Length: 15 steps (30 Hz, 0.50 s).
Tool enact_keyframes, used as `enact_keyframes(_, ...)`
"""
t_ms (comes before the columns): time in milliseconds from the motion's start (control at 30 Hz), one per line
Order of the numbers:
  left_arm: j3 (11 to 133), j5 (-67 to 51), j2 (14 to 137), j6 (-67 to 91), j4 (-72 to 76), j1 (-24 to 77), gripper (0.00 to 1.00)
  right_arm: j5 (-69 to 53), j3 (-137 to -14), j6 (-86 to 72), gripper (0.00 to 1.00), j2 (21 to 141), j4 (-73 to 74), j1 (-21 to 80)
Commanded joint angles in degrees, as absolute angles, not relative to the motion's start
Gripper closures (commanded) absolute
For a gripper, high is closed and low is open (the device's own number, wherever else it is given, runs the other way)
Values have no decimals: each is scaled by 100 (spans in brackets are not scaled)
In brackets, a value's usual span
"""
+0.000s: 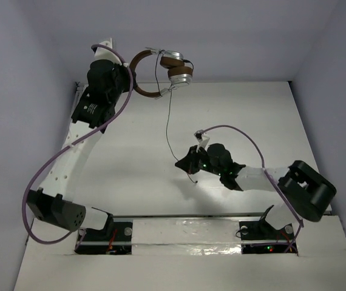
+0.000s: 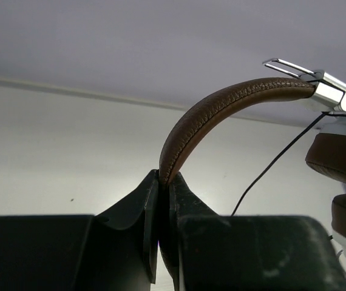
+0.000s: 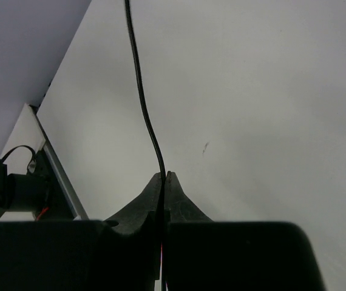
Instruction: Wrap the headphones
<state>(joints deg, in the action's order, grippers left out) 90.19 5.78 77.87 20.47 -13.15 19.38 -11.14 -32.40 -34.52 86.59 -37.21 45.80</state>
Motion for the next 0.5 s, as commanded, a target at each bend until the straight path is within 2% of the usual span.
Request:
enact_keyframes(0, 9220, 896, 7901, 1960, -1038, 1819, 100, -502, -3094, -3542, 100, 8114, -3139, 4851)
enact_keyframes(167, 9264, 1274, 8261, 1776, -1063, 1758, 100, -89, -3444, -3288, 100, 7463, -1725, 5544)
enact_keyframes(367, 8975, 1949, 8656, 1565, -1037, 1758, 100, 903, -4926, -2849, 100, 6681, 890, 6221)
enact_keyframes(467, 8895, 2328, 8841, 1442, -1098, 2090, 100, 1151, -5588, -2638, 100, 6706, 1694, 6354)
